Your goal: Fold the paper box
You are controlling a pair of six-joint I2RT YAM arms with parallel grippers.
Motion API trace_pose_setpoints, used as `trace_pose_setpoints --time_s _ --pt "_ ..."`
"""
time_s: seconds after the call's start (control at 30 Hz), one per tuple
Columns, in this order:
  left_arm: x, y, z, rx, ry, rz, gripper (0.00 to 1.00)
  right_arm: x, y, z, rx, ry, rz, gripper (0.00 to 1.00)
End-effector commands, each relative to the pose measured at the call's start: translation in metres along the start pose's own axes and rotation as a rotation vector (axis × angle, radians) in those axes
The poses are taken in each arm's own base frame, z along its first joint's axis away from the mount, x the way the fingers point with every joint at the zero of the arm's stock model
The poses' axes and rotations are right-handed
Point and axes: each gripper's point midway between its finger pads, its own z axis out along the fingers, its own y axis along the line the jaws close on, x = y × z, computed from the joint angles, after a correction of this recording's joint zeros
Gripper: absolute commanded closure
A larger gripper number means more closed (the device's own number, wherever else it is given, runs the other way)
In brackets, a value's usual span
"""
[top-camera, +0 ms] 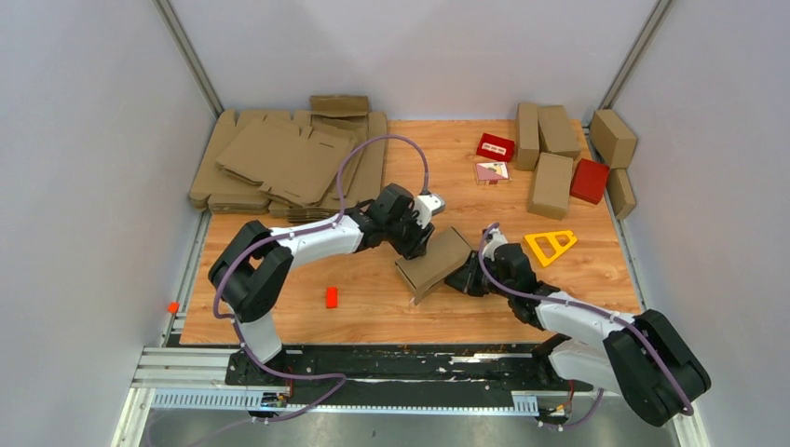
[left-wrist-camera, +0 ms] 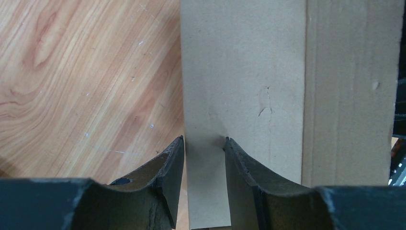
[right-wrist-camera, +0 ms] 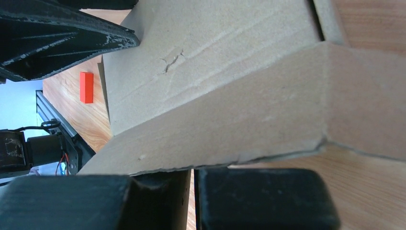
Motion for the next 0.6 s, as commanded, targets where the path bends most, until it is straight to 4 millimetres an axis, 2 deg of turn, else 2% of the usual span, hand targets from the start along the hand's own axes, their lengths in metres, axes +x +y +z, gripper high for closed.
trace_pose_setpoints --time_s 0.0,0.37,0.57 --pt "0.011 -0.009 0.007 0.06 0.027 0.011 0.56 -0.035 0.027 0.004 -0.081 -0.116 -0.05 0.93" --pt "0.017 -0.014 0.01 0.091 0.037 -0.001 0.56 -0.034 0.027 0.011 -0.101 -0.126 -0.029 0.92" --pt "0.015 -0.012 0.005 0.068 0.031 0.007 0.56 -0.033 0.026 0.001 -0.082 -0.128 -0.05 0.9"
